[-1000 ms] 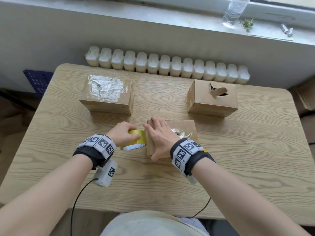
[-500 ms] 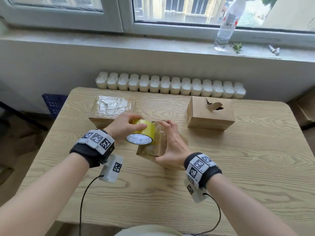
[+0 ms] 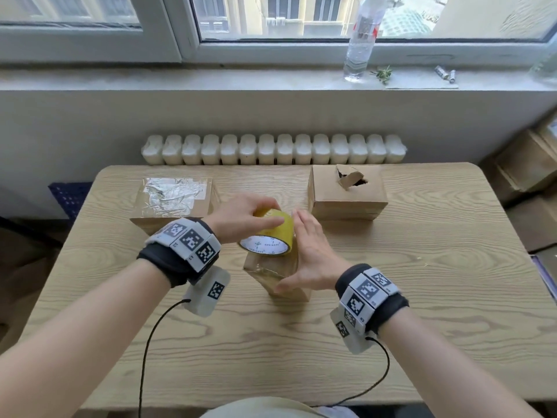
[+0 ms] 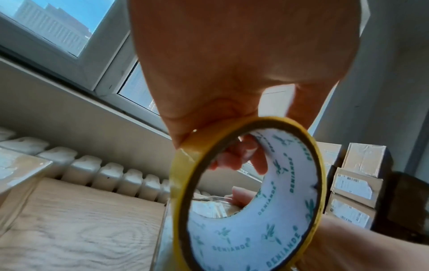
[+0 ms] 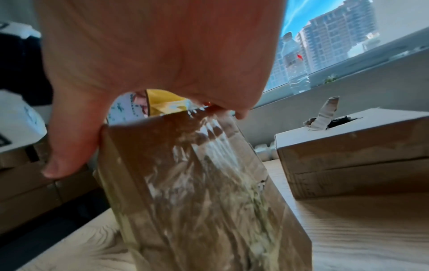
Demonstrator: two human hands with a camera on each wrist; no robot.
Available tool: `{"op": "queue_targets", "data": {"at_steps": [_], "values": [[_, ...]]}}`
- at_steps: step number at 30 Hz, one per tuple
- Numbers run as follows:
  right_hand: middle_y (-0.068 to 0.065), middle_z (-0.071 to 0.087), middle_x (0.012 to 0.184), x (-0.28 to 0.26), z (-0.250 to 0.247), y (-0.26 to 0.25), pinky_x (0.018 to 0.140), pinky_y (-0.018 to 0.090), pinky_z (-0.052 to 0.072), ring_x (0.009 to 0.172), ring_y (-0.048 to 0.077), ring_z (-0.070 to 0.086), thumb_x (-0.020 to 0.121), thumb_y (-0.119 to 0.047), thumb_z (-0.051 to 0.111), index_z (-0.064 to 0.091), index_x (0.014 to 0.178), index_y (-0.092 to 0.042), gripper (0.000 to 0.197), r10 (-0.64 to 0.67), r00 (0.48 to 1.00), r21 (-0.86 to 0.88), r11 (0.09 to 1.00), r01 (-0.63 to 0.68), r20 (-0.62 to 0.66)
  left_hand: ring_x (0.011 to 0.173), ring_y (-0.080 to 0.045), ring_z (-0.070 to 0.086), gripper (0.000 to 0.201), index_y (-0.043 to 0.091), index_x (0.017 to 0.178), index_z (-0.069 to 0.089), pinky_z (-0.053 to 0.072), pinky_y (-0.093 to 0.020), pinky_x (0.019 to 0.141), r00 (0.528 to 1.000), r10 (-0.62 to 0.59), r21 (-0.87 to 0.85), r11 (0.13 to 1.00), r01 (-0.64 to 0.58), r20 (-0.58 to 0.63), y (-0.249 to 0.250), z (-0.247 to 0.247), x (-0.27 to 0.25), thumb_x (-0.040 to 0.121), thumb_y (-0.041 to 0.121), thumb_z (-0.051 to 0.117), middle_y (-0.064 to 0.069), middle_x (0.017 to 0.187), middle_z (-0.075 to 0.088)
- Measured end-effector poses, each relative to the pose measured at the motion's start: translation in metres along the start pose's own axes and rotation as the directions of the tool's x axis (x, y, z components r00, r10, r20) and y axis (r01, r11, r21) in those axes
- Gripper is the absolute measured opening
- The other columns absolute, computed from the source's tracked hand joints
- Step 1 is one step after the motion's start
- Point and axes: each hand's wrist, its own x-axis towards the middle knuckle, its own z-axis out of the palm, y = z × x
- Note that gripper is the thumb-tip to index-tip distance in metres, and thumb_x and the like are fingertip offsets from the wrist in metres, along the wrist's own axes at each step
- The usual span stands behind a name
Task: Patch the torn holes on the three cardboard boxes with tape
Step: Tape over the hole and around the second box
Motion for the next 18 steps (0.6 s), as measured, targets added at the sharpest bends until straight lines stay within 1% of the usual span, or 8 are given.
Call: {"op": "queue_targets", "data": {"at_steps": [1, 3, 5, 8, 12, 14, 16, 18], "values": [[0.005, -0.011, 0.156, 0.0, -0.002, 0.002, 0.12, 0.037, 0.002, 0.143, 0.02, -0.013, 0.052, -0.051, 0.086, -0.012, 0.149, -0.008, 0.144, 0.015, 1.0, 0.01, 1.0, -0.015, 0.009, 0.073, -0.025, 0.054, 0.046, 0.015, 0.088, 0.062, 0.042, -0.04, 0.069, 1.0, 0.015, -0.058, 0.998, -0.014, 0.014, -0.001, 0.0, 0.0, 0.072, 0.057, 0.053, -0.01, 0.079, 0.061], [0.002, -0.004, 0.153, -0.002, -0.007, 0.009, 0.119, 0.037, 0.007, 0.142, 0.019, -0.008, 0.053, -0.046, 0.087, -0.01, 0.149, -0.009, 0.141, 0.018, 1.0, 0.021, 1.0, -0.019, 0.024, 0.065, -0.02, 0.043, 0.058, 0.001, 0.077, 0.057, 0.034, -0.035, 0.062, 0.999, 0.034, -0.163, 0.986, -0.03, 0.023, -0.002, 0.001, 0.0, 0.066, 0.058, 0.056, -0.008, 0.068, 0.048], [-0.001, 0.003, 0.149, -0.004, -0.011, 0.014, 0.118, 0.035, 0.013, 0.139, 0.017, -0.002, 0.051, -0.043, 0.088, -0.002, 0.15, -0.011, 0.138, 0.002, 0.999, 0.034, 0.999, -0.003, 0.032, 0.062, -0.018, 0.037, 0.065, -0.005, 0.069, 0.05, 0.028, -0.031, 0.058, 0.998, 0.056, -0.191, 0.98, -0.048, 0.034, -0.002, 0.003, 0.001, 0.066, 0.059, 0.062, -0.007, 0.064, 0.038], [-0.001, 0.009, 0.145, -0.005, -0.013, 0.019, 0.116, 0.03, 0.016, 0.135, 0.016, 0.003, 0.049, -0.041, 0.089, 0.006, 0.149, -0.012, 0.133, -0.023, 0.999, 0.038, 0.999, 0.021, 0.029, 0.057, -0.011, 0.038, 0.061, -0.001, 0.068, 0.053, 0.03, -0.022, 0.052, 0.997, 0.057, -0.156, 0.987, -0.049, 0.045, -0.003, 0.003, 0.002, 0.067, 0.058, 0.066, 0.0, 0.059, 0.04], [0.0, 0.01, 0.146, -0.009, -0.014, 0.028, 0.113, 0.024, 0.012, 0.136, 0.015, 0.005, 0.05, -0.038, 0.089, 0.005, 0.149, -0.013, 0.133, -0.023, 1.0, 0.049, 0.999, 0.022, 0.017, 0.048, -0.003, 0.04, 0.038, 0.006, 0.065, 0.061, 0.03, -0.015, 0.046, 1.0, 0.02, -0.008, 1.0, -0.02, 0.003, -0.008, -0.006, 0.003, 0.075, 0.04, 0.076, 0.006, 0.054, 0.044], [-0.001, 0.009, 0.147, -0.011, -0.015, 0.031, 0.114, 0.025, 0.013, 0.136, 0.014, 0.005, 0.05, -0.038, 0.089, 0.005, 0.15, -0.014, 0.133, -0.025, 0.999, 0.054, 0.998, 0.024, 0.023, 0.047, -0.005, 0.041, 0.039, 0.01, 0.061, 0.061, 0.033, -0.02, 0.046, 1.0, 0.008, 0.072, 0.997, -0.008, 0.005, -0.015, -0.009, 0.003, 0.072, 0.045, 0.075, 0.003, 0.053, 0.047], [-0.002, 0.009, 0.147, -0.011, -0.017, 0.033, 0.113, 0.025, 0.012, 0.135, 0.011, 0.004, 0.05, -0.038, 0.09, 0.004, 0.15, -0.014, 0.133, -0.025, 0.999, 0.053, 0.998, 0.023, 0.033, 0.051, -0.012, 0.049, 0.045, 0.015, 0.059, 0.061, 0.042, -0.033, 0.05, 0.999, -0.036, 0.19, 0.981, 0.032, 0.019, -0.023, -0.011, 0.003, 0.067, 0.058, 0.072, 0.001, 0.055, 0.055], [-0.003, 0.008, 0.147, -0.013, -0.017, 0.034, 0.111, 0.024, 0.011, 0.13, 0.004, 0.003, 0.05, -0.037, 0.09, 0.004, 0.15, -0.014, 0.133, -0.032, 0.999, 0.055, 0.998, 0.029, 0.042, 0.054, -0.014, 0.054, 0.05, 0.017, 0.059, 0.06, 0.047, -0.035, 0.055, 0.996, -0.081, 0.259, 0.963, 0.071, 0.03, -0.032, -0.011, 0.001, 0.063, 0.066, 0.069, -0.001, 0.059, 0.061]]}}
